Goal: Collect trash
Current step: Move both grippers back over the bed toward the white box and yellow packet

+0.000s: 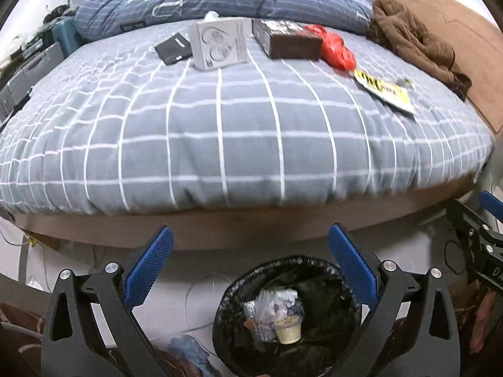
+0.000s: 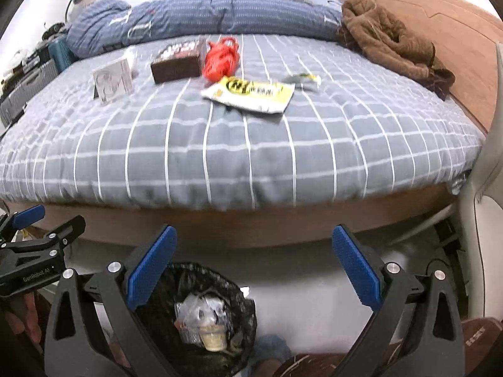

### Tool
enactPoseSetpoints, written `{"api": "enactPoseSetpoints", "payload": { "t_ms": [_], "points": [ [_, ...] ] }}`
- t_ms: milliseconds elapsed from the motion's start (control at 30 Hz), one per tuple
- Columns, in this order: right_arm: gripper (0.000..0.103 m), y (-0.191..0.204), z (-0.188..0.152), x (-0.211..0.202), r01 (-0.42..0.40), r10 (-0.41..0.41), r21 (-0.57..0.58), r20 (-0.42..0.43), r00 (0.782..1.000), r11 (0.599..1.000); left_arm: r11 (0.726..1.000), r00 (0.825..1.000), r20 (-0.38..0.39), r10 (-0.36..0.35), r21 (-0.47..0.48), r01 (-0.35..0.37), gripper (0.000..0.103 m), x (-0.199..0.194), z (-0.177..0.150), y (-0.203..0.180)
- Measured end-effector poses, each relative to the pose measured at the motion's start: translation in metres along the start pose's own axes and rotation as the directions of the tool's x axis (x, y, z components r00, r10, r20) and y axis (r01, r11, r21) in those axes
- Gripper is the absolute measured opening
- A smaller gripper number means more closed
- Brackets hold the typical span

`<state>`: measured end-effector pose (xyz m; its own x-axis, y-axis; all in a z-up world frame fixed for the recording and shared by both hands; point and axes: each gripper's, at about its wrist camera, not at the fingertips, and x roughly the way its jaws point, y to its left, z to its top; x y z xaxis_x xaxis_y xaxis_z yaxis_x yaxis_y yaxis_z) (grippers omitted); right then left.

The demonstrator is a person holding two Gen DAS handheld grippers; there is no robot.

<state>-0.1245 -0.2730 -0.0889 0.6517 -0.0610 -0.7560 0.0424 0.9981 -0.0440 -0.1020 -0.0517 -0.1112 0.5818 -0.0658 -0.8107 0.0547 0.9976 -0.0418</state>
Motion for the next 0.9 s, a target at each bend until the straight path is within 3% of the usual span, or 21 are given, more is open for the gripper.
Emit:
{"api": "enactPoseSetpoints", "payload": {
  "t_ms": [467,900],
  "points": [
    [0.095,0.014,0.043,-0.015,-0.026,0.027,-0.015,0.126,0.992,1.0,1.0,0.997,0.079,-0.005,-0.022,0.007,0.097,-0.007,0.049,0.004],
    [0.095,0.019,0.087,0.004,-0.04,0.038,0.011,0.133,0.99,0.999,0.998,0.992,0.122,0.012,-0.058,-0.005,0.097,0.003,0.098,0.015]
  ]
}}
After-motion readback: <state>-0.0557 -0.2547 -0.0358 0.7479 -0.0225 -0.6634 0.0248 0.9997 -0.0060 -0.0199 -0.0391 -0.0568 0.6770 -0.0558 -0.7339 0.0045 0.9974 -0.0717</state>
